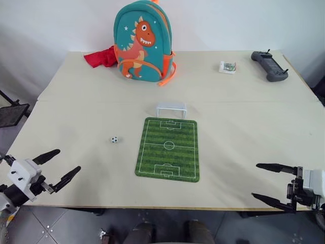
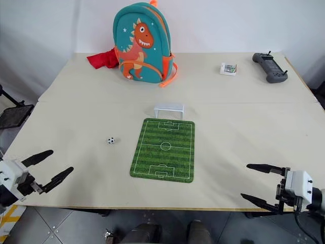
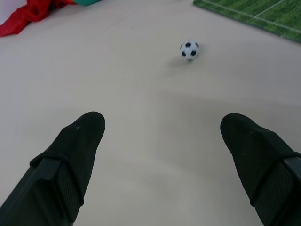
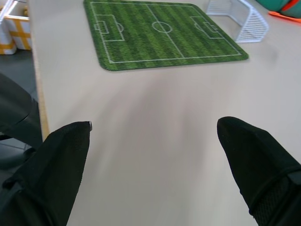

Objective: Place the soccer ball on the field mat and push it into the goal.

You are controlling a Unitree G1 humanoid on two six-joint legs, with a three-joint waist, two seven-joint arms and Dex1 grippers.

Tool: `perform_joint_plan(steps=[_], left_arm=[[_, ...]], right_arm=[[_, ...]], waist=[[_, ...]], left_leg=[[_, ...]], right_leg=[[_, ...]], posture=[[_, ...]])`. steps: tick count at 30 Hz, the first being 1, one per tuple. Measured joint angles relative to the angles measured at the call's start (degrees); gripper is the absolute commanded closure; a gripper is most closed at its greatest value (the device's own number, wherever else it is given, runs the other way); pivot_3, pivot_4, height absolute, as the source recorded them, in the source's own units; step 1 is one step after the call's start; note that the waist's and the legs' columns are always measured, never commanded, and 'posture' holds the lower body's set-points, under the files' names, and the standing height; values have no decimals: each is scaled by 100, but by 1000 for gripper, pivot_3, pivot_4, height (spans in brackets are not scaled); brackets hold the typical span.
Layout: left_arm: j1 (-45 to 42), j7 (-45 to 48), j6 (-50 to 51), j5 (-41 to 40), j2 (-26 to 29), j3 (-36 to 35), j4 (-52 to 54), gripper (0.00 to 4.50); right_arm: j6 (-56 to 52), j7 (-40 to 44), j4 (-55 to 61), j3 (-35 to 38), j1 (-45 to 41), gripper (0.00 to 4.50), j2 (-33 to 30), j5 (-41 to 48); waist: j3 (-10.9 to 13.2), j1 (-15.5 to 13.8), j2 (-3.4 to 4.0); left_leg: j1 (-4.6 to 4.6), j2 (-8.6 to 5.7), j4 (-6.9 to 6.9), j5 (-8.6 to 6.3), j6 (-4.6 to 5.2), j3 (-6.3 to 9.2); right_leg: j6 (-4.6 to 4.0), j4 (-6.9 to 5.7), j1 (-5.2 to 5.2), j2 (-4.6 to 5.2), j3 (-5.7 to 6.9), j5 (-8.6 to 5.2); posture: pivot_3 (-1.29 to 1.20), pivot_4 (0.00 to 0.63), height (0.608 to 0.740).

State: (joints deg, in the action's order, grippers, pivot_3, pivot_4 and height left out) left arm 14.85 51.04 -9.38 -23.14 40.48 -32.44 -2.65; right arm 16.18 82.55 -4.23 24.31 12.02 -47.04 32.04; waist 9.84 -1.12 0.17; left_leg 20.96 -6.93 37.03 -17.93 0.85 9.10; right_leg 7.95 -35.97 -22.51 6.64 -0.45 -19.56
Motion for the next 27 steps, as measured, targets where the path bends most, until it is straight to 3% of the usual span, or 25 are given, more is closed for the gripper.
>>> perform_joint_plan(steps=[9, 15, 18, 21, 27], left_arm=[[726, 365, 849, -398, 101, -351, -355, 14], [791, 608, 830, -637, -53, -570, -566, 14], [303, 471, 1207, -847, -109, -356, -86, 14], [-784, 54, 1756, -983, -110, 160, 400, 14], [-2285, -435, 2142, -535, -343, 1278, 30, 14]], right_arm=[[-1185, -733, 1225, -688, -914, 0, 714, 775], [-1364, -892, 1619, -840, -1107, 0, 962, 940], [-1296, -806, 1492, -826, -1101, 0, 961, 848], [-1204, -737, 1258, -819, -1151, 0, 961, 721], [-1096, -700, 1054, -826, -1193, 0, 978, 587]], waist=[[0, 34, 0], [0, -125, -4], [0, -231, -7], [-2, -253, -8], [-4, -31, -6]], left_leg=[[0, 35, 2, -19, -10, -7], [7, 35, 15, -27, -6, 0], [9, 35, 21, -27, -7, 4], [5, 34, 23, -25, -10, -6], [-4, 42, 15, -26, -11, -20]], right_leg=[[-12, 2, -7, -21, -10, 6], [-12, 13, 1, -19, -1, 6], [-14, 12, 4, -19, 3, 8], [-17, 3, 0, -21, -4, 13], [-11, -14, -12, -31, 4, 16]], posture=[[0, 150, 740], [0, 150, 740], [0, 150, 740], [0, 150, 740], [0, 150, 740]])
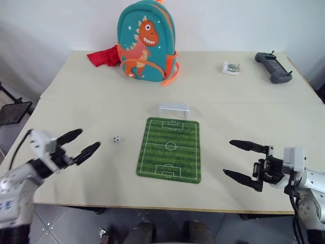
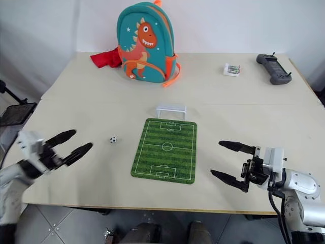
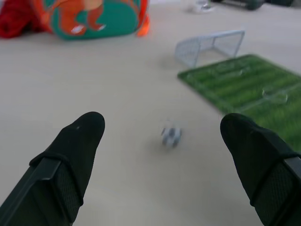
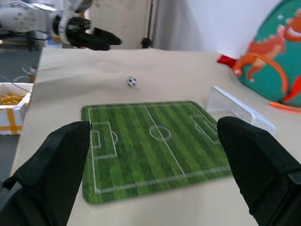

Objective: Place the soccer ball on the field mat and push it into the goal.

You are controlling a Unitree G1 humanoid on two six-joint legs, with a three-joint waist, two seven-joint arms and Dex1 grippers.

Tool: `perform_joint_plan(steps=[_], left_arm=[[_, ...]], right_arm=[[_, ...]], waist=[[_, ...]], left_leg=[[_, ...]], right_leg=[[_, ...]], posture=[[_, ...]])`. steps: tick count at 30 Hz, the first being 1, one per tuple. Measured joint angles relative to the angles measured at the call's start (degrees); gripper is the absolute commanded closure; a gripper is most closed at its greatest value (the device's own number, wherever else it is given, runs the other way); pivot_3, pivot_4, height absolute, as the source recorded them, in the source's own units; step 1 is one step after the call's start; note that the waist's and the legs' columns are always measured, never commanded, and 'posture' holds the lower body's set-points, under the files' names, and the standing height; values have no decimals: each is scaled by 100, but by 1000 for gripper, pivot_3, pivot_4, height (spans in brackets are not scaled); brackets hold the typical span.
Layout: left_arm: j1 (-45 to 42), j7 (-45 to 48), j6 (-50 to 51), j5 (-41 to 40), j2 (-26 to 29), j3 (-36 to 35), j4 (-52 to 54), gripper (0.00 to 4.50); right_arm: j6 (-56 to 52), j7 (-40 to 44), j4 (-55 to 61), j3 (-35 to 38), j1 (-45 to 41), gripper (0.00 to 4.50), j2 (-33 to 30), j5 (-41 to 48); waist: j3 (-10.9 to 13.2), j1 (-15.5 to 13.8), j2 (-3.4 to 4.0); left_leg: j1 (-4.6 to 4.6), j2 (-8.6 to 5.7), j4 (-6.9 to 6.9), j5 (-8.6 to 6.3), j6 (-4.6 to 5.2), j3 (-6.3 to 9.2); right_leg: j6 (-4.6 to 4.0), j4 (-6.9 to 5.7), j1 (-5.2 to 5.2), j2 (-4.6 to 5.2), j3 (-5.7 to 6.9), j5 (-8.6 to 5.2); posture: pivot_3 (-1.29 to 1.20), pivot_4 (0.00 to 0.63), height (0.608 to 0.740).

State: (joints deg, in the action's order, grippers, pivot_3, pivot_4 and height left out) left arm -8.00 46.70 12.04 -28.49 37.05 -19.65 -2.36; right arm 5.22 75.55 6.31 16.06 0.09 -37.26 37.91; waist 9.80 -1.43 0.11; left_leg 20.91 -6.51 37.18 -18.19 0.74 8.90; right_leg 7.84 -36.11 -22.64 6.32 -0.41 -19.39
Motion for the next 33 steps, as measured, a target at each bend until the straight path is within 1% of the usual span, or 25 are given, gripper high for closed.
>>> perform_joint_plan(steps=[3, 5, 7, 8, 13, 16, 17, 22, 25, 26, 31, 33], left_arm=[[-406, -117, -38, 373, -119, 434, -455, 14], [-702, -161, -181, 614, -313, 689, -821, 14], [-786, -165, -336, 762, -498, 900, -1033, 14], [-787, -168, -412, 837, -575, 969, -1137, 14], [-871, -304, -630, 1005, -751, 1011, -1413, 14], [-890, -311, -713, 1077, -782, 1040, -1456, 607], [-905, -318, -753, 1096, -784, 1054, -1489, 877], [-952, -336, -968, 1181, -782, 1056, -1651, 2462], [-948, -320, -1049, 1207, -781, 1056, -1673, 3489], [-938, -289, -1093, 1206, -781, 1056, -1675, 3639], [-919, 20, -1211, 1076, -781, 1055, -1602, 3639], [-911, 252, -1151, 927, -779, 1064, -1312, 3639]], right_arm=[[14, -7, 0, 1, 5, 0, 19, -35], [37, -63, 16, -2, 22, 0, 128, -60], [64, -125, 31, -27, 50, 0, 232, -83], [93, -145, 31, -27, 86, 0, 269, -95], [183, -227, 28, -58, 158, 0, 442, -185], [220, -265, 28, -58, 159, 0, 443, -224], [221, -270, 28, -58, 159, 0, 444, -230], [234, -324, 28, -58, 158, 0, 460, -261], [262, -338, 19, -58, 156, 0, 501, -267], [299, -341, 8, -58, 153, 0, 507, -269], [518, -301, -211, -52, 132, 0, 565, -274], [627, -249, -401, -13, 128, 0, 565, -277]], waist=[[0, 89, -1], [0, 89, -1], [0, 91, -1], [0, 93, -1], [1, 62, -4], [1, 29, -4], [1, 17, -3], [0, 10, -1], [0, 10, -1], [0, 12, -1], [0, 10, -2], [0, 7, -2]], left_leg=[[4, 11, -3, -4, -6, -12], [4, 11, 0, -4, -6, -11], [6, 9, 4, -4, -6, -15], [7, 9, 4, -4, -5, -15], [7, 7, 21, -4, -6, -15], [7, 5, 29, -4, -6, -16], [7, 5, 30, -4, -6, -16], [5, 6, 29, -3, -6, -16], [5, 5, 30, -3, -6, -16], [6, 5, 30, -3, -6, -16], [7, 5, 32, -3, -6, -16], [11, 6, 35, -4, -6, -14]], right_leg=[[0, -5, -15, -11, 5, 0], [0, -8, -16, -11, 7, 0], [0, -14, -17, -11, 6, 0], [1, -31, -17, -10, 5, 1], [1, -29, -20, -10, 3, 1], [1, -33, -19, -9, -2, 1], [1, -34, -18, -9, -3, 1], [1, -39, -19, -9, -5, 1], [1, -40, -19, -9, -5, 1], [1, -39, -19, -9, -5, 1], [1, -39, -19, -8, -5, 1], [1, -38, -19, -8, -6, 1]], posture=[[0, 150, 740], [0, 150, 740], [0, 150, 740], [0, 150, 740], [0, 150, 740], [0, 150, 740], [0, 150, 740], [0, 150, 740], [0, 150, 740], [0, 150, 740], [0, 150, 740], [0, 150, 740]])
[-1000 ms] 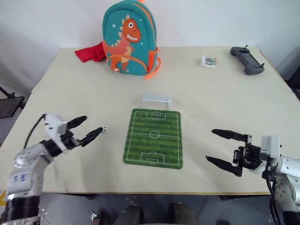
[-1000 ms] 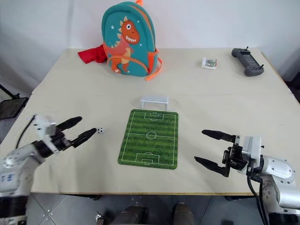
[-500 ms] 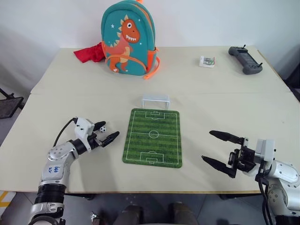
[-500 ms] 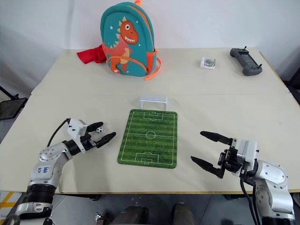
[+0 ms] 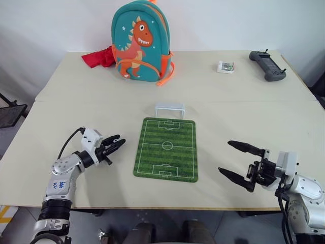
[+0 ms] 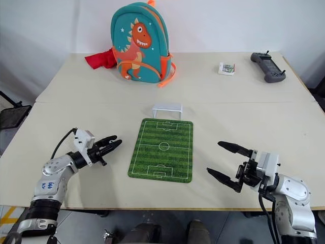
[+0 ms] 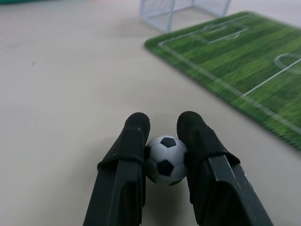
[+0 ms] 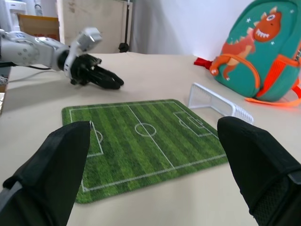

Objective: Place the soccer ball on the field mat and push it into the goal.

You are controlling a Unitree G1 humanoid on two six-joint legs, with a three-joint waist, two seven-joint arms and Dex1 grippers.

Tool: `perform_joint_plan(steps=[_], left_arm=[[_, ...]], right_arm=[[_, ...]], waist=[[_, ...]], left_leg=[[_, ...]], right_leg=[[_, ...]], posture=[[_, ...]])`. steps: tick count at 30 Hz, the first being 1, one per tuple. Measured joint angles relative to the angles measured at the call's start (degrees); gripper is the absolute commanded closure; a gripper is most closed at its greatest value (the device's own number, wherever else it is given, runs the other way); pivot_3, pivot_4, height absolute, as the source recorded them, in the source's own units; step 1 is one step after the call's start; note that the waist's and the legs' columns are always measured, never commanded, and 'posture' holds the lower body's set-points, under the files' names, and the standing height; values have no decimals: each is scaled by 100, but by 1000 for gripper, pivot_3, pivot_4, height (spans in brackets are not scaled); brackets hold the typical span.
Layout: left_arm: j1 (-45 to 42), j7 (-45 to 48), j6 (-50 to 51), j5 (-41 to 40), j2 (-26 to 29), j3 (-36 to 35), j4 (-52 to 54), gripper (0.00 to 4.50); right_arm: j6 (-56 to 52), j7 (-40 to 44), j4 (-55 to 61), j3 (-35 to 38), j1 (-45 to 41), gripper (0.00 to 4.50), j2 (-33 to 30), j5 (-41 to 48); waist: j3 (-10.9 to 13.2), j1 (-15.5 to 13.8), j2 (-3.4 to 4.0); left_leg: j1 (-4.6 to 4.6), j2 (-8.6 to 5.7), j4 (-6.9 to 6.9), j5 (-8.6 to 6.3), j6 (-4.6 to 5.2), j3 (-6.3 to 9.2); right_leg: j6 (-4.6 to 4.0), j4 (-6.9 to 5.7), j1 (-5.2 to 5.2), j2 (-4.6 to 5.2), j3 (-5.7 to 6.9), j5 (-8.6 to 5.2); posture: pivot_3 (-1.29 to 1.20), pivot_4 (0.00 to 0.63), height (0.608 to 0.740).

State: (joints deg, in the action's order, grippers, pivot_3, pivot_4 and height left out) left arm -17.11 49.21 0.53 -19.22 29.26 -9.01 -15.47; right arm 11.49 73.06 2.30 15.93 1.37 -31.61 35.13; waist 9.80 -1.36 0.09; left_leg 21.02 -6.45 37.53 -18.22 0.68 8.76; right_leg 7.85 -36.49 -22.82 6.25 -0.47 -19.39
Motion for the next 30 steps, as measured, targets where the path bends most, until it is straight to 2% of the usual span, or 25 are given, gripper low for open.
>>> perform_joint_plan(steps=[4, 8, 11, 19, 30], left_arm=[[-70, 637, 238, -394, 74, 265, 1052, 3639], [-437, 1572, 256, -72, 125, 1671, 1947, 3639], [-460, 1742, 30, 391, -64, 2379, 1790, 3639], [-629, 1256, -555, 1164, -579, 2706, 960, 3639], [-509, 1182, -740, 1300, -545, 2704, 818, 3639]], right_arm=[[61, 251, -269, 47, -18, 0, -184, 39], [-302, 1145, -468, 208, 383, 0, -1114, 208], [-313, 1345, -525, 278, 426, 0, -1169, 270], [-315, 1330, -433, 280, 570, 0, -1042, 279], [-311, 1025, -196, 291, 825, 0, -860, 270]], waist=[[0, -14, 0], [-1, -53, 8], [0, 46, 6], [0, -21, 6], [0, -34, 6]], left_leg=[[7, -4, 8, 0, 1, 5], [4, -13, 10, -2, 7, 7], [-5, 8, -2, -2, 5, -11], [-2, 7, 9, -2, 4, -15], [4, 3, 16, -2, 4, -5]], right_leg=[[0, 2, 2, 6, -3, 0], [2, 25, 20, 14, -1, 1], [-2, 33, 19, -9, 1, 3], [-1, 24, 14, -10, 2, 4], [0, 21, 15, -5, 0, 5]], posture=[[0, 150, 740], [0, 150, 740], [0, 150, 740], [0, 150, 740], [0, 150, 740]])
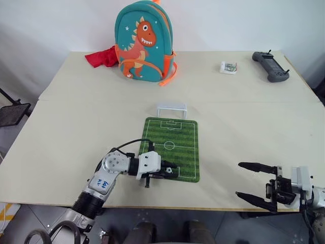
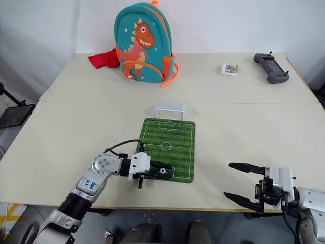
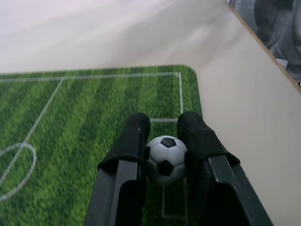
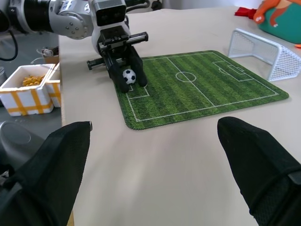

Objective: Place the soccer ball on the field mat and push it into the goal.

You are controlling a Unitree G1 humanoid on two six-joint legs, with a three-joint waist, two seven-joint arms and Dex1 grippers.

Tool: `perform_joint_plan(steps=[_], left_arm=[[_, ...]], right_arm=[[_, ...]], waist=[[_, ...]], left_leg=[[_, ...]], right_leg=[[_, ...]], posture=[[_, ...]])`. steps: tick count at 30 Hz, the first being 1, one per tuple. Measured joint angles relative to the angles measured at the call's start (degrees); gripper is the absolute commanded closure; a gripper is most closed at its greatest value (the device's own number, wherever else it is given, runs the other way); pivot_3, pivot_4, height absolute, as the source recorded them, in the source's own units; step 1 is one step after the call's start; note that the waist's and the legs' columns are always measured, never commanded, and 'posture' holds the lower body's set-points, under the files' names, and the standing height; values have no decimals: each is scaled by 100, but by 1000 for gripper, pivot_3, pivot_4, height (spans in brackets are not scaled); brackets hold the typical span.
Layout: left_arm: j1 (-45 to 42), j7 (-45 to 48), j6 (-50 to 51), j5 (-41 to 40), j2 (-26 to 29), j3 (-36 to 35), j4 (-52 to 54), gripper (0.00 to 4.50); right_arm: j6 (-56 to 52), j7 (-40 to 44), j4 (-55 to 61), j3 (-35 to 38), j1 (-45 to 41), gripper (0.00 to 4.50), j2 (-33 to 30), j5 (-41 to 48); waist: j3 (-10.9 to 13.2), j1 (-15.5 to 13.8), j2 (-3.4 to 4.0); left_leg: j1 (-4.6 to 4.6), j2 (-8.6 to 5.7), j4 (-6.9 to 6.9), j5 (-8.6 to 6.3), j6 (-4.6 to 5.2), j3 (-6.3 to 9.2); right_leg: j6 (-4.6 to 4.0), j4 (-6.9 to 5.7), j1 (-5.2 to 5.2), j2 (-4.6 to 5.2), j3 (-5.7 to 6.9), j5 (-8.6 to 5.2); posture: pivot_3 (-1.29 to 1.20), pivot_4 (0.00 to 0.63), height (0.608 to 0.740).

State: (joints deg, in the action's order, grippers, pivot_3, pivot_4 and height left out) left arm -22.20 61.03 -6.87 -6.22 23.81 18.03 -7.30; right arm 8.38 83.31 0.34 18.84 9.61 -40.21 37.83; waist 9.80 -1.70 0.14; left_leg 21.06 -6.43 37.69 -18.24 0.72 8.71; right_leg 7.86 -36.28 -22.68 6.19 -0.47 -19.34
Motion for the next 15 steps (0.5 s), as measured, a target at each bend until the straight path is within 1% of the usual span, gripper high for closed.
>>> perform_joint_plan(steps=[2, 4, 5, 8, 9, 15], left_arm=[[-1, -23, 0, 1, -7, -2, -25, 3639], [-3, -39, 5, 0, -19, -5, -30, 2933], [-4, -41, 11, -1, -20, -6, -30, 2712], [-4, -41, 19, 0, -23, -5, -32, 1837], [-5, -50, 18, 0, -31, -5, -33, 1639], [-17, -176, -67, -18, -134, -28, -40, 1639]], right_arm=[[8, -31, 17, 0, 7, 0, 24, -4], [9, -42, 35, 0, 13, 0, 41, -5], [9, -65, 54, 0, 15, 0, 43, -8], [8, -153, 161, -1, 16, 0, 69, -14], [6, -173, 181, -3, 15, 0, 73, -14], [-157, -383, 414, -49, 17, 0, 73, -14]], waist=[[0, 3, 0], [0, 3, 0], [0, 3, 0], [0, 4, 0], [0, 4, 0], [0, 4, 0]], left_leg=[[0, 0, 0, 0, 0, 0], [0, 0, 0, 0, 0, 1], [0, 0, 0, 0, 0, 1], [0, 0, 0, 0, 0, 1], [0, 0, 0, 0, 0, 1], [0, 0, 2, 0, 0, 1]], right_leg=[[0, -1, 0, 0, 0, 0], [0, -3, 0, 0, 0, 0], [0, -3, 0, 0, 0, 0], [0, -3, 0, 0, 0, 0], [0, -3, 0, 0, 0, 0], [0, -5, 0, 1, 1, 0]], posture=[[0, 150, 740], [0, 150, 740], [0, 150, 740], [0, 150, 740], [0, 150, 740], [0, 150, 740]])
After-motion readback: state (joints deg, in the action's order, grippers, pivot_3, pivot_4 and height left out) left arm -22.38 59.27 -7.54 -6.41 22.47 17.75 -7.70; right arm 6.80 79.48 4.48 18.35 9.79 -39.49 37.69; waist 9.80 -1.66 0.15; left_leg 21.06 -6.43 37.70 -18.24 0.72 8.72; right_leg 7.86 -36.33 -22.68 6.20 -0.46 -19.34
